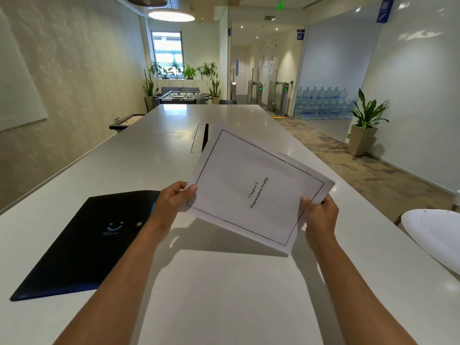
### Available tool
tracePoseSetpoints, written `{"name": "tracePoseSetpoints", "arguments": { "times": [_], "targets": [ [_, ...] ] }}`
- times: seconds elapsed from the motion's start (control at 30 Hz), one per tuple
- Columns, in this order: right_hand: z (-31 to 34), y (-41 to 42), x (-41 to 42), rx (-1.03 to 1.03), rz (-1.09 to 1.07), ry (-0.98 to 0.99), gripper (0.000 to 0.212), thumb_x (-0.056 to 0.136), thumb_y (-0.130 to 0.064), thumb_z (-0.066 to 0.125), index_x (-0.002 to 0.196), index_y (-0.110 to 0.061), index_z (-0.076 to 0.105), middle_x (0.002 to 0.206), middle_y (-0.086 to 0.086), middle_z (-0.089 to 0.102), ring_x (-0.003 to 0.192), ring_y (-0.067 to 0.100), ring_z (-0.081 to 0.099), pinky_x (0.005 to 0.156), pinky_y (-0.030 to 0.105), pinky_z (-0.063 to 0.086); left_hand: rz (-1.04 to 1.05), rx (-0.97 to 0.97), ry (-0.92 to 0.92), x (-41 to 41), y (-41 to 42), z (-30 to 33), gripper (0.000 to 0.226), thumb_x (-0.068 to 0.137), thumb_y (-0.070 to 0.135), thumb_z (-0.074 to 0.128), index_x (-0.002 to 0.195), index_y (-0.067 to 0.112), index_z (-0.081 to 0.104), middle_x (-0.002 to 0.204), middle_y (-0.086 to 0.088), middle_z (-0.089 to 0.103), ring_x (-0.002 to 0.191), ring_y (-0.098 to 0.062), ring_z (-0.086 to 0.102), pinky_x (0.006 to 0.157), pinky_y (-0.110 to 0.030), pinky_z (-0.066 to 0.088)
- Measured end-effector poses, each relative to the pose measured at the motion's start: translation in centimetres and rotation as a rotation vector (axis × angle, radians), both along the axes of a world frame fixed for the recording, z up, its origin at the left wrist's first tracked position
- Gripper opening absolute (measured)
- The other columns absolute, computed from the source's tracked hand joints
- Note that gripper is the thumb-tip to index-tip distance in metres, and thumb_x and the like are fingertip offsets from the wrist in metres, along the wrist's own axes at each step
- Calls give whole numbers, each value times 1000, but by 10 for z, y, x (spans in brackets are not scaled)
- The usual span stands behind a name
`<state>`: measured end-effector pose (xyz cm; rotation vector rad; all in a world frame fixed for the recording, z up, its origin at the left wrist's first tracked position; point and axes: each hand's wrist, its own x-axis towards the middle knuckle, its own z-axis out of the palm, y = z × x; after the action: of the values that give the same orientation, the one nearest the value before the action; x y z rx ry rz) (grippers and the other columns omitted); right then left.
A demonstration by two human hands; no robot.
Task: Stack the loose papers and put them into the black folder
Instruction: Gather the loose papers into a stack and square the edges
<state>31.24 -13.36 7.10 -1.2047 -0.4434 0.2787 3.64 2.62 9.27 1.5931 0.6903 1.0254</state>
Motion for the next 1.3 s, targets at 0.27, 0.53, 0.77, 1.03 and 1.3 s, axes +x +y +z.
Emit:
{"name": "tracePoseSetpoints", "arguments": {
  "times": [0.27, 0.53, 0.77, 1.03, 1.3],
  "targets": [
    [-10, 22, -39, 187, 108, 447, 42, 87, 19, 48, 94, -19, 65, 94, 2, 69, 83, 15, 66, 75, 26, 53, 39, -268, -374, 48, -36, -18, 27, 79, 29, 72, 98, 17, 58, 86, -3, 60, 83, -22, 61, 74, -36, 54],
    [-30, 24, -76, 194, 218, 644, 57, 86, 19, 44, 122, -22, 62, 101, -5, 67, 87, 7, 64, 75, 20, 48, 409, -326, -287, 70, -40, -18, 75, 91, 32, 64, 151, 16, 22, 156, -4, 30, 141, -24, 31, 114, -40, 26],
    [-12, 19, -58, 43, 123, 473, 56, 82, 2, 63, 131, -17, 44, 125, 8, 49, 104, 20, 55, 87, 32, 46, 387, 32, -183, 56, -36, 8, 53, 92, 27, 62, 138, 12, 41, 138, -10, 52, 127, -25, 50, 104, -49, 44],
    [42, 15, -43, -16, 267, -269, 39, 74, -7, 64, 111, -18, 58, 105, -1, 68, 89, 8, 67, 71, 18, 54, 216, 401, -142, 49, -45, 23, 27, 93, 19, 62, 108, 38, 50, 106, 15, 61, 99, 5, 60, 81, -11, 49],
    [15, 12, -53, 6, 221, -311, 34, 82, 1, 60, 101, -26, 58, 101, 0, 67, 88, 15, 67, 74, 24, 56, 267, 322, -168, 51, -52, -5, 29, 91, 14, 63, 110, 32, 50, 105, 16, 61, 97, 8, 60, 82, -13, 50]
  ]
}}
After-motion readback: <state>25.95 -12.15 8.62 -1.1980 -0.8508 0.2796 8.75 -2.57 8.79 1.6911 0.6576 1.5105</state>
